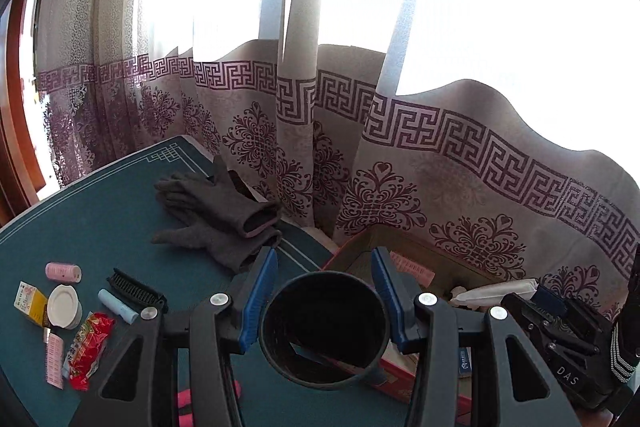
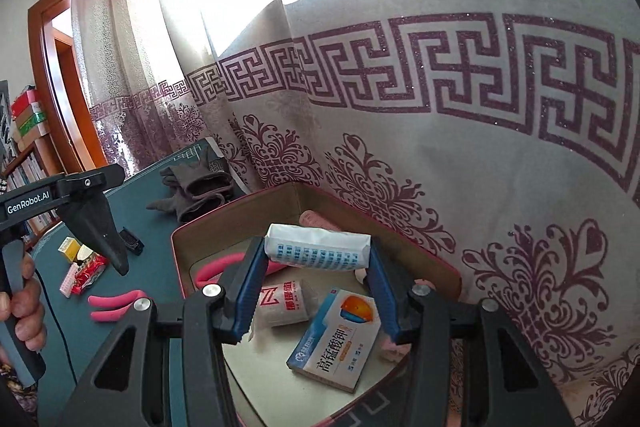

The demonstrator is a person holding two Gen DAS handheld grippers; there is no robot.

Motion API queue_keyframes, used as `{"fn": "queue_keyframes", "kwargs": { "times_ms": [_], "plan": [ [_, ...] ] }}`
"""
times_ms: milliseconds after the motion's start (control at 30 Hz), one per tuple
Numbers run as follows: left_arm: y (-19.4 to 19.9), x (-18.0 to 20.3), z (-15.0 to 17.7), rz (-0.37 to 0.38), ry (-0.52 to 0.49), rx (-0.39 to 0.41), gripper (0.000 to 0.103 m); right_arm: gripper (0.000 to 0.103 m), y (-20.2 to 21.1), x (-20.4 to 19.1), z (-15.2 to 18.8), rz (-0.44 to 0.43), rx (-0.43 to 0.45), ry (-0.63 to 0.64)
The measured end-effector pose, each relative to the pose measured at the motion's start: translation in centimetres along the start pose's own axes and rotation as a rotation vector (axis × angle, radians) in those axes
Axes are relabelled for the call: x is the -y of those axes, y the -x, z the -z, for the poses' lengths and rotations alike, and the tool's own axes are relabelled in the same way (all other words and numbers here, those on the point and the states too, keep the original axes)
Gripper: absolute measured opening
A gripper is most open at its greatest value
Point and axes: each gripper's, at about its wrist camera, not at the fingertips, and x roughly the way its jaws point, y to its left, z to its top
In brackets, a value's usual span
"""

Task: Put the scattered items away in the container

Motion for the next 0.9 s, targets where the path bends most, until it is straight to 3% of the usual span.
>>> {"fn": "queue_keyframes", "kwargs": {
  "times_ms": [533, 567, 667, 900],
  "plan": [
    [-2.9, 2.7, -0.8, 0.029, -0.039, -0.026, 0.051, 0.054, -1.1, 1.1, 0.2, -0.01, -0.027, -0.02],
    [-3.1, 2.8, -0.9, 0.032, -0.042, -0.03, 0.052, 0.054, -1.2, 1.1, 0.2, -0.013, -0.031, -0.02],
    [-3.3, 2.8, -0.9, 0.013, -0.037, -0.024, 0.083, 0.054, -1.2, 1.1, 0.3, -0.016, -0.041, -0.028],
    [-3.6, 1.3, -0.5, -0.021, -0.008, -0.028, 0.083, 0.054, -1.3, 1.3, 0.3, -0.01, -0.042, -0.038]
  ]
}}
